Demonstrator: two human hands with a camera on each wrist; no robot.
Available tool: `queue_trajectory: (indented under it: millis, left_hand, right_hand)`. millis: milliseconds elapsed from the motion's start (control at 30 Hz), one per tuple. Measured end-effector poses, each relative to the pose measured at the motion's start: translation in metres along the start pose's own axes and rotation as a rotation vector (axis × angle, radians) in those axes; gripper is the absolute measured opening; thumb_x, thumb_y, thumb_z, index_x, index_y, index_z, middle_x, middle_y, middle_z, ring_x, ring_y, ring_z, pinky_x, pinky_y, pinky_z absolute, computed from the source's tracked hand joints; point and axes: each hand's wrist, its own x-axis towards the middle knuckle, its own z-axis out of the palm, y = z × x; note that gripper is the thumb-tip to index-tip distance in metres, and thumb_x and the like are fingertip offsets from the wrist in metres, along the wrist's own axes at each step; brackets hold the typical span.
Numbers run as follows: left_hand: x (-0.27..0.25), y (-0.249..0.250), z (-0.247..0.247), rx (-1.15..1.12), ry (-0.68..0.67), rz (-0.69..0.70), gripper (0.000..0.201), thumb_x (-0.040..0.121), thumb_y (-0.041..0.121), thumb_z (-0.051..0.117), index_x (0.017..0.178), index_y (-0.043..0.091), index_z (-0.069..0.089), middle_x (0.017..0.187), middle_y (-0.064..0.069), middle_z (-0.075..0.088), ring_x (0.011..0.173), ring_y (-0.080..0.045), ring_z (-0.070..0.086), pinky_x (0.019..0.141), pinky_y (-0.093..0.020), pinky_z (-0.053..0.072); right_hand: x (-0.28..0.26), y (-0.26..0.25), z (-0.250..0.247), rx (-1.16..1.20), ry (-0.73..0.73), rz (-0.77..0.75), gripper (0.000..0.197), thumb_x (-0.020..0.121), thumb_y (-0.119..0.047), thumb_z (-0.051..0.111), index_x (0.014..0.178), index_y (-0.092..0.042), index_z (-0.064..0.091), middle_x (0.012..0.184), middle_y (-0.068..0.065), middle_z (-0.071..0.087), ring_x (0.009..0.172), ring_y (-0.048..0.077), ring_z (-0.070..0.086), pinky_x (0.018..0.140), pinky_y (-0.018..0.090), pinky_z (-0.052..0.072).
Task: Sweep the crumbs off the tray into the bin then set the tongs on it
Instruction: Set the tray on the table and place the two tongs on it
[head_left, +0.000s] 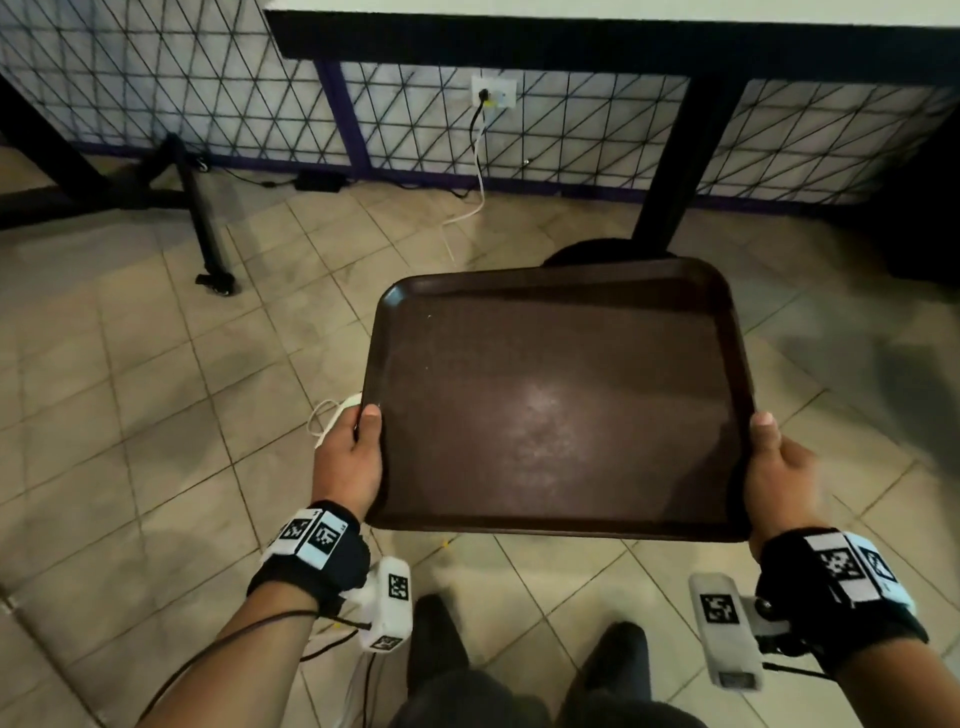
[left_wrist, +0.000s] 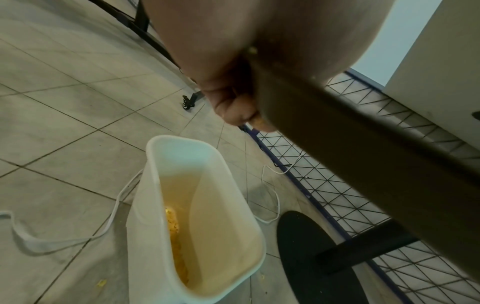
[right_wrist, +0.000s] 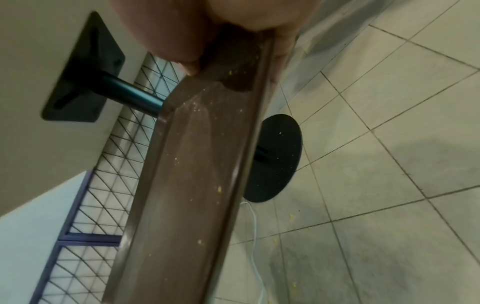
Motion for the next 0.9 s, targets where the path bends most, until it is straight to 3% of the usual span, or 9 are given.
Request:
queue_trajectory:
  millis: [133,200,233,367,533,667,767,900]
  left_hand:
    - [0.010,-0.013,0.020,0.053,0.008,-0.005,0.035,0.104,0.034,0.041,0.131,0.019,0.058,0.118,-0.002,0.060,0.115,-0.027,0.054,0.096,-0.031,0.036]
    - [0.008,-0.012,0.023,0.074,-0.015,0.004,0.034,0.104,0.035,0.040,0.129,0.021,0.059,0.110,0.003,0.058,0.106,-0.021,0.054,0.095,-0.031,0.037]
    - [0.011,-0.022,0.035,0.132,-0.034,-0.077,0.033,0.104,0.035,0.040,0.128,0.022,0.059,0.108,0.005,0.056,0.103,-0.017,0.051,0.094,-0.030,0.036]
    - [-0.007,-0.011,0.024,0.156,-0.051,-0.110,0.034,0.104,0.038,0.038,0.130,0.026,0.056,0.106,0.006,0.054,0.100,-0.016,0.050,0.092,-0.031,0.037]
    - [-0.048,0.038,-0.027,0.221,-0.079,-0.120,0.034,0.104,0.038,0.039,0.127,0.022,0.057,0.099,0.005,0.058,0.094,-0.019,0.055,0.086,-0.032,0.041]
    - [-0.093,0.101,-0.080,0.243,-0.088,-0.129,0.033,0.104,0.035,0.040,0.124,0.018,0.059,0.097,0.005,0.059,0.091,-0.017,0.054,0.084,-0.028,0.038]
    - [-0.128,0.153,-0.123,0.275,-0.108,-0.161,0.032,0.104,0.033,0.041,0.124,0.016,0.059,0.094,0.005,0.058,0.087,-0.016,0.053,0.080,-0.026,0.037]
    - [-0.171,0.209,-0.173,0.280,-0.155,-0.221,0.030,0.103,0.041,0.036,0.120,0.024,0.056,0.087,0.010,0.059,0.088,-0.022,0.060,0.079,-0.034,0.046]
  right_hand:
    - [0.022,0.017,0.009,-0.068,-0.055,0.053,0.040,0.100,-0.051,0.039,0.085,-0.019,0.058,0.081,0.004,0.060,0.075,0.019,0.056,0.078,0.035,0.041]
    - [0.027,0.018,0.007,-0.105,-0.074,0.044,0.038,0.101,-0.048,0.039,0.092,-0.018,0.060,0.082,0.004,0.059,0.076,0.020,0.055,0.079,0.034,0.039]
    - [0.038,0.031,0.014,-0.187,-0.101,0.088,0.038,0.102,-0.046,0.039,0.092,-0.016,0.060,0.080,0.004,0.058,0.076,0.021,0.054,0.078,0.033,0.039]
    - [0.032,0.033,-0.004,-0.275,-0.144,0.040,0.050,0.101,-0.048,0.038,0.078,-0.010,0.059,0.081,0.014,0.061,0.080,0.031,0.059,0.072,0.037,0.044]
    - [-0.012,-0.023,-0.065,-0.386,-0.276,0.023,0.054,0.103,-0.046,0.034,0.079,-0.004,0.059,0.073,0.014,0.059,0.066,0.029,0.054,0.058,0.031,0.040]
    - [-0.052,-0.081,-0.121,-0.465,-0.311,0.014,0.049,0.103,-0.040,0.034,0.072,-0.009,0.056,0.068,0.011,0.058,0.063,0.024,0.053,0.057,0.028,0.038]
    - [-0.083,-0.116,-0.164,-0.529,-0.344,0.007,0.053,0.101,-0.047,0.030,0.078,-0.010,0.061,0.069,0.012,0.062,0.065,0.029,0.058,0.062,0.035,0.044]
    - [-0.119,-0.161,-0.213,-0.548,-0.376,0.028,0.050,0.102,-0.043,0.032,0.074,-0.011,0.058,0.069,0.012,0.062,0.066,0.028,0.060,0.058,0.029,0.040]
